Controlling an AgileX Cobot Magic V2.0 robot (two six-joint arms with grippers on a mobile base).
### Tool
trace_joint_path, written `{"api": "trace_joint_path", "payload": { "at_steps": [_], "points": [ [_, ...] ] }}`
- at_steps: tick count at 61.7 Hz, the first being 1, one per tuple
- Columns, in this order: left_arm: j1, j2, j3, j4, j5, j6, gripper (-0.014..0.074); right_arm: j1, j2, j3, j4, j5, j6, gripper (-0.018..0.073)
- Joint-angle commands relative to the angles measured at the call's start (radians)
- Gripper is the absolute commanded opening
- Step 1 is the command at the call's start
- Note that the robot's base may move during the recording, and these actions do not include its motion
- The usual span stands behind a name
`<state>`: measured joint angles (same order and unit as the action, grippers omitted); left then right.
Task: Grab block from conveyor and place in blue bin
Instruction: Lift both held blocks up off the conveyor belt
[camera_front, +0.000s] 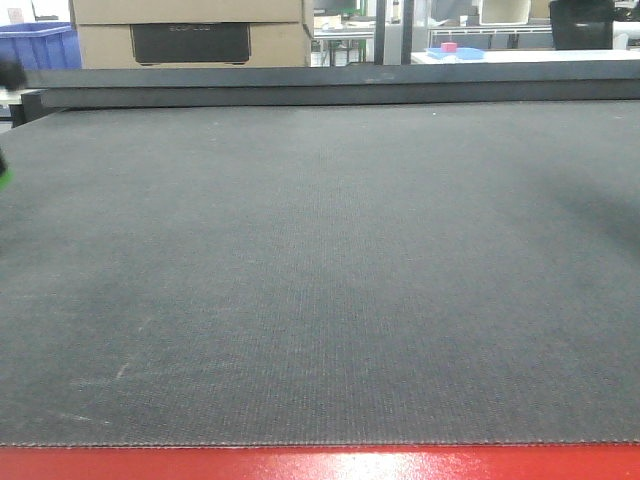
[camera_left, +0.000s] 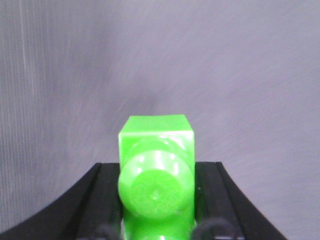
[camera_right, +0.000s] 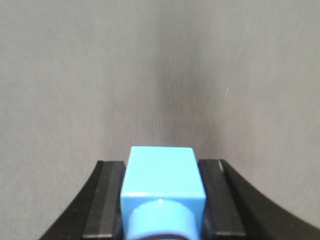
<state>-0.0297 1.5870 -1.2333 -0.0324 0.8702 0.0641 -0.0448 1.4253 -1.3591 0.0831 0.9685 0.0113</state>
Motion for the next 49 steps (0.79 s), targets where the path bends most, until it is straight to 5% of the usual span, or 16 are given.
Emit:
{"api": "trace_joint_path", "payload": {
  "at_steps": [1, 30, 49],
  "points": [
    [-0.007, -0.09, 0.063, -0.049, -0.106, 0.039, -0.0111, 0.0, -0.063, 0.051, -0.002, -0.082, -0.032, -0.0167],
    [-0.007, -0.572, 0.594, -0.152, -0.669, 0.039, -0.0111, 0.0, -0.461, 0.625, -0.002, -0.492, -0.032, -0.0167],
    [-0.007, -0.938, 0.754, -0.158, -0.693, 0.039, -0.0111, 0.0, -0.818, 0.813, -0.002, -0.553, -0.032, -0.0167]
  ]
}}
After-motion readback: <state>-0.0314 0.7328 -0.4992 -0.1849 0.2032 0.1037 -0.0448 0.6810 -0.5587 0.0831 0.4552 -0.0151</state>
